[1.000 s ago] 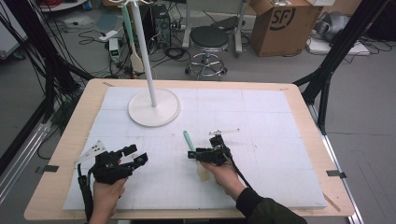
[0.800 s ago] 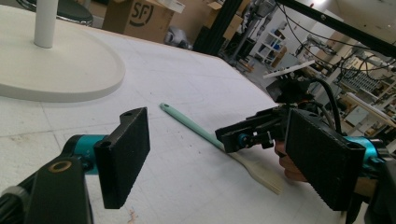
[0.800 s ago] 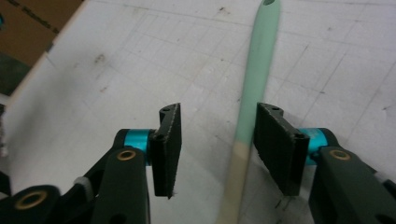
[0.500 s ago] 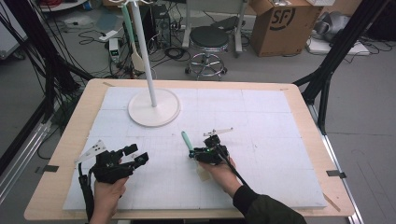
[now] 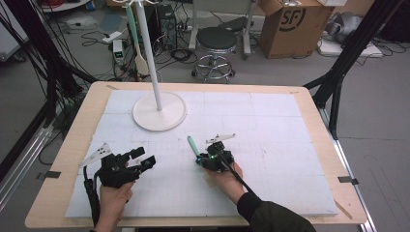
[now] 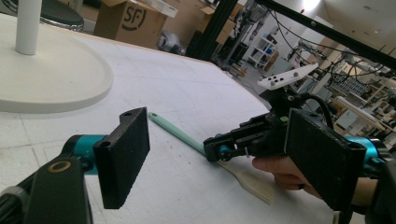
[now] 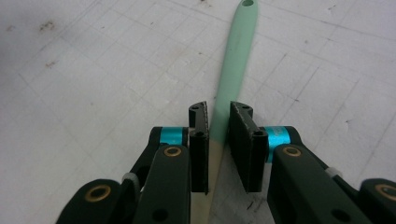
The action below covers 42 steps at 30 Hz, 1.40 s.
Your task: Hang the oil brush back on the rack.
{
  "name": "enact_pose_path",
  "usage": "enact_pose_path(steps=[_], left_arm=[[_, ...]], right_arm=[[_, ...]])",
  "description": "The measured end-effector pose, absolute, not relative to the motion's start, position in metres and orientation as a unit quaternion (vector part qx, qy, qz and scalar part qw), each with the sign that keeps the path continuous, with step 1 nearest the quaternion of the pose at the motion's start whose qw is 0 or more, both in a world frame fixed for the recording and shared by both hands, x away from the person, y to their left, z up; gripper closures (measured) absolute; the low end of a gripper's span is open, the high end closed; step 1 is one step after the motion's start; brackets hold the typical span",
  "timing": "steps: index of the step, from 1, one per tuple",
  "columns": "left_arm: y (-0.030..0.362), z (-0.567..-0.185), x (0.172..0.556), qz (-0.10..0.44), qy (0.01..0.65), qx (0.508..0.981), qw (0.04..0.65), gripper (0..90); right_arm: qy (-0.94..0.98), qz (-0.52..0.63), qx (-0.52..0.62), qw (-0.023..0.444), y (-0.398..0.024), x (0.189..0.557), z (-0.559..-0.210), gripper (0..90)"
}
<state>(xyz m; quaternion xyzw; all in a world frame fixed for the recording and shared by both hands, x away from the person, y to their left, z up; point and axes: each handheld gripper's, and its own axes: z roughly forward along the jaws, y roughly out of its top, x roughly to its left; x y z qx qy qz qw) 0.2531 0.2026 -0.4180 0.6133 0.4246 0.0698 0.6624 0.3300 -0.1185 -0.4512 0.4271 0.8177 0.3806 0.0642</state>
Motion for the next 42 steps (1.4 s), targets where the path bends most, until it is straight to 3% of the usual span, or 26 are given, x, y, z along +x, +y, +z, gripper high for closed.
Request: enact_pose_path(steps=[10,17,28,42], left_arm=[[0.202,-0.418,0.251,0.071,0.424,0.613,0.663,22.8],[0.205,-0.420,0.249,0.071,0.428,0.610,0.663,22.5],[0.202,-0.423,0.251,0.073,0.431,0.619,0.653,22.5],[0.201,-0.425,0.251,0.073,0.434,0.620,0.649,22.5]], right_arm=[[0.817,0.384,0.425,0.069,-0.119,0.328,-0.452,79.8],[0.791,0.420,0.444,-0.003,-0.136,0.339,-0.452,83.2],[0.729,0.524,0.439,-0.032,-0.163,0.346,-0.429,83.4],[0.705,0.575,0.413,-0.050,-0.158,0.355,-0.405,83.7]])
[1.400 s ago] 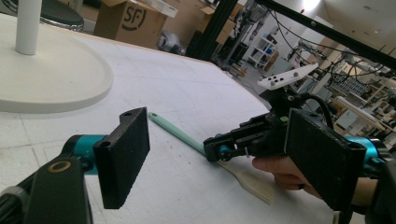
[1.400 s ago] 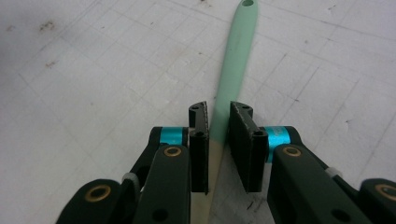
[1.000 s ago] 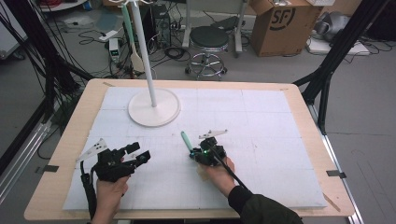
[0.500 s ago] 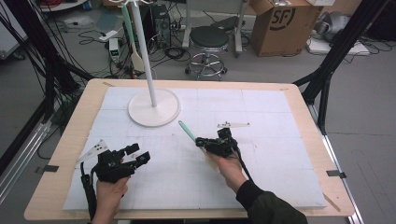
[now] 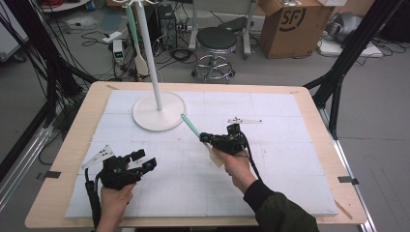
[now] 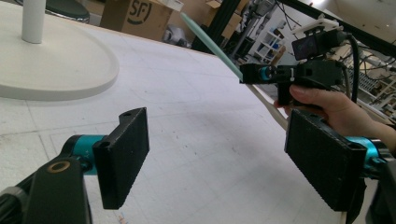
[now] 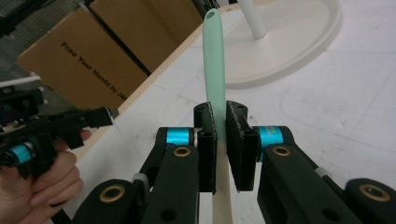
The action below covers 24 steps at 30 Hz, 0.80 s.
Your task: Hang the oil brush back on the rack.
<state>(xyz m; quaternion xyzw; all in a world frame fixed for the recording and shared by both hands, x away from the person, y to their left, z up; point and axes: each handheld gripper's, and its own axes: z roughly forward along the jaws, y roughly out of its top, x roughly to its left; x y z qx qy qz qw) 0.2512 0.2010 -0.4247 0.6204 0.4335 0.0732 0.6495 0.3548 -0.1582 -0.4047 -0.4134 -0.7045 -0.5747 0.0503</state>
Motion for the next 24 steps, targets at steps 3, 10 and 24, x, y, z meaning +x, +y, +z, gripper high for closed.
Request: enact_pose_path(steps=[3,10,24], left_arm=[[0.201,-0.425,0.251,0.074,0.432,0.621,0.650,22.5],[0.200,-0.426,0.251,0.074,0.425,0.618,0.657,22.0],[0.198,-0.426,0.250,0.084,0.422,0.625,0.651,21.9]], right_arm=[[-0.697,-0.590,-0.404,0.052,-0.156,0.357,-0.395,83.7],[-0.674,-0.633,-0.378,0.045,-0.151,0.366,-0.365,83.7],[-0.642,-0.690,-0.330,0.042,-0.126,0.388,-0.311,83.8]])
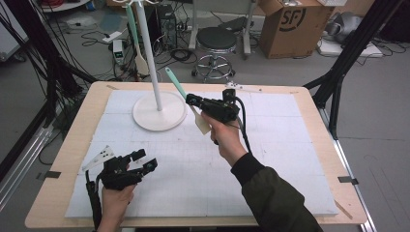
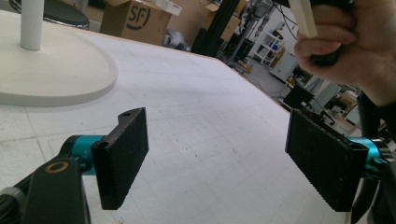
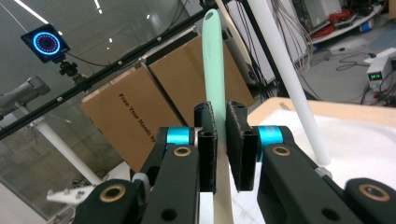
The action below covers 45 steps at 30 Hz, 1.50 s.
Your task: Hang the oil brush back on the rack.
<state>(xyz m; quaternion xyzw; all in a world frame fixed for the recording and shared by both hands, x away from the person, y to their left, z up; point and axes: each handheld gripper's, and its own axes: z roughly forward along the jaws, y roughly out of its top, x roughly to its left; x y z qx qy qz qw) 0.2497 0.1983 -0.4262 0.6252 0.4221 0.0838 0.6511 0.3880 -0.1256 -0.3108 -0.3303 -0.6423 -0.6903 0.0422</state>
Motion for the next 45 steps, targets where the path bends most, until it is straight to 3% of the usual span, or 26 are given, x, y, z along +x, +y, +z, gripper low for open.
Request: enact_pose_path(steps=[32,45], left_arm=[[0.194,-0.429,0.251,0.083,0.421,0.630,0.648,22.2],[0.196,-0.427,0.249,0.081,0.420,0.626,0.652,22.2]], right_arm=[[-0.598,-0.751,-0.281,0.021,-0.078,0.429,-0.210,84.2],[-0.598,-0.747,-0.290,0.014,-0.069,0.438,-0.204,85.5]])
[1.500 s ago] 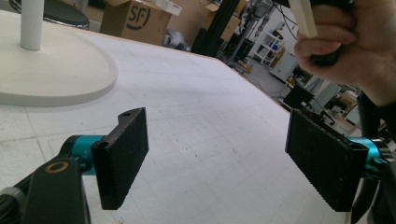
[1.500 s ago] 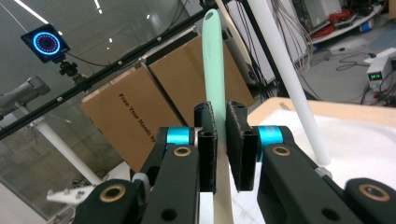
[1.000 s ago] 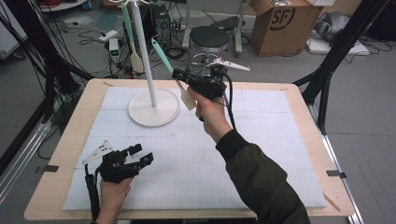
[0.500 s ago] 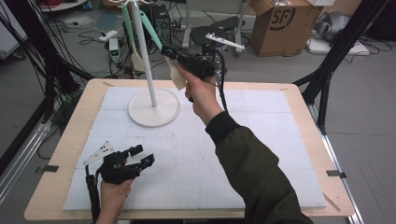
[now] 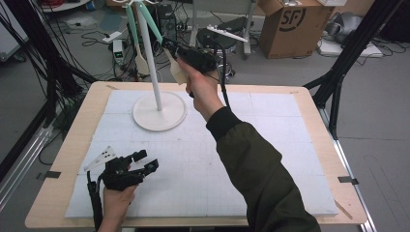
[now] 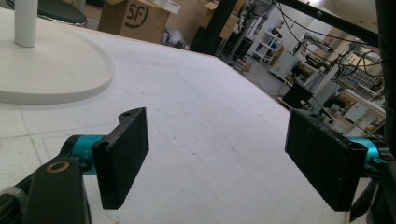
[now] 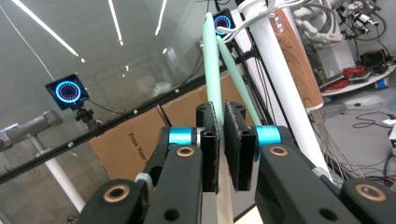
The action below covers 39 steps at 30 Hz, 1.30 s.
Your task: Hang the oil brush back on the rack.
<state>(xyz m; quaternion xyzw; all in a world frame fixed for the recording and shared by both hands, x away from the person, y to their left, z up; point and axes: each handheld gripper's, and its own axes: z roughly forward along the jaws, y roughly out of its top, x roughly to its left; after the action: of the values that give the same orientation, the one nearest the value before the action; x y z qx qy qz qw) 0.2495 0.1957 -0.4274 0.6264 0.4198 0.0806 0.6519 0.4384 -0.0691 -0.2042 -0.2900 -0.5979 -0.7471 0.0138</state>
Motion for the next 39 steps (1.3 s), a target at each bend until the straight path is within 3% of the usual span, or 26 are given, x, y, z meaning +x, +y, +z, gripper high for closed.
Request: enact_pose_path(steps=[26,28,32,39], left_arm=[[0.197,-0.427,0.249,0.081,0.416,0.625,0.656,22.2],[0.198,-0.427,0.249,0.081,0.416,0.625,0.655,22.2],[0.198,-0.427,0.249,0.081,0.416,0.626,0.655,22.0],[0.196,-0.427,0.246,0.089,0.415,0.629,0.651,22.0]], right_arm=[[-0.585,-0.748,-0.308,0.060,-0.057,0.456,-0.223,84.9],[-0.587,-0.744,-0.314,0.054,-0.058,0.456,-0.224,80.1],[-0.602,-0.725,-0.334,0.012,-0.063,0.452,-0.223,51.4],[-0.633,-0.712,-0.302,-0.038,-0.075,0.435,-0.225,34.6]])
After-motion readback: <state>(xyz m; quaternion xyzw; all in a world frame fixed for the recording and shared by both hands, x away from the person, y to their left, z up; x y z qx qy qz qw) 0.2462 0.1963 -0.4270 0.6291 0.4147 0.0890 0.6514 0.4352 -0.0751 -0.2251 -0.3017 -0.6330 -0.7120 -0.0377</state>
